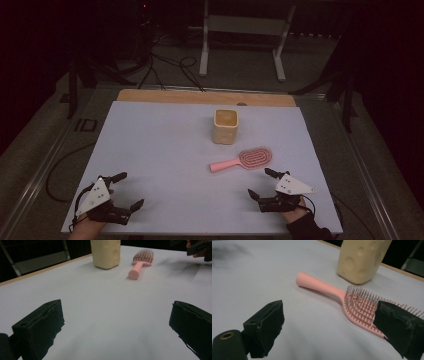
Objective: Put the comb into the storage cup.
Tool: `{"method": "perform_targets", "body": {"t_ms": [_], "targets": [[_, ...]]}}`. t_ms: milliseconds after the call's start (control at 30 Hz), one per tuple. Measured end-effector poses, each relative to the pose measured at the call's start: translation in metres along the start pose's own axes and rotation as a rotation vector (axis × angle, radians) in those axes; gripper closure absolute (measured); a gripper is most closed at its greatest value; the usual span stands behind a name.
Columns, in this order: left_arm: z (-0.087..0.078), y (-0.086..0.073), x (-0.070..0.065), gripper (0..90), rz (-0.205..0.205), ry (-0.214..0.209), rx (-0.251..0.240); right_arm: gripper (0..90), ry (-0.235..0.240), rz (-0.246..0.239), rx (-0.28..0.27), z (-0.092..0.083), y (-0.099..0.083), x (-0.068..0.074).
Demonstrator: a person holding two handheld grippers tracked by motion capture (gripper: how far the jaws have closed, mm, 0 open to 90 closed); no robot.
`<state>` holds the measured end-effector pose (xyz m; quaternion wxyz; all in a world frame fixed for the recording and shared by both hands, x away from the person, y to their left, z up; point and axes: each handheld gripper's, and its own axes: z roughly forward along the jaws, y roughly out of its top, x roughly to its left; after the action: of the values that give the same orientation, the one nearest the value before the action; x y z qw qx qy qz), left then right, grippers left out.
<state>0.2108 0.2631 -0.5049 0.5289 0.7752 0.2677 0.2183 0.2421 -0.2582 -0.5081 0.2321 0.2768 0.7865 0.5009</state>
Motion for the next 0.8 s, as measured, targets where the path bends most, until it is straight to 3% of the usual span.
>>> {"method": "perform_targets", "body": {"t_ms": [167,367,700,800], "targets": [[-0.001,0.0,0.001,0.0,-0.01,0.001,-0.005,8.9,0.0,0.0,0.004,0.0,0.0,-0.002],[-0.002,-0.001,0.001,0.0,-0.011,0.002,-0.004,8.9,0.007,0.034,-0.011,-0.001,0.001,-0.005],[-0.003,-0.001,0.0,0.0,-0.015,0.0,-0.011,8.9,0.039,0.011,0.03,0.0,0.007,-0.001],[-0.003,-0.001,0.001,0.0,-0.017,0.002,-0.012,8.9,0.045,0.035,0.031,-0.003,0.012,0.0]]}}
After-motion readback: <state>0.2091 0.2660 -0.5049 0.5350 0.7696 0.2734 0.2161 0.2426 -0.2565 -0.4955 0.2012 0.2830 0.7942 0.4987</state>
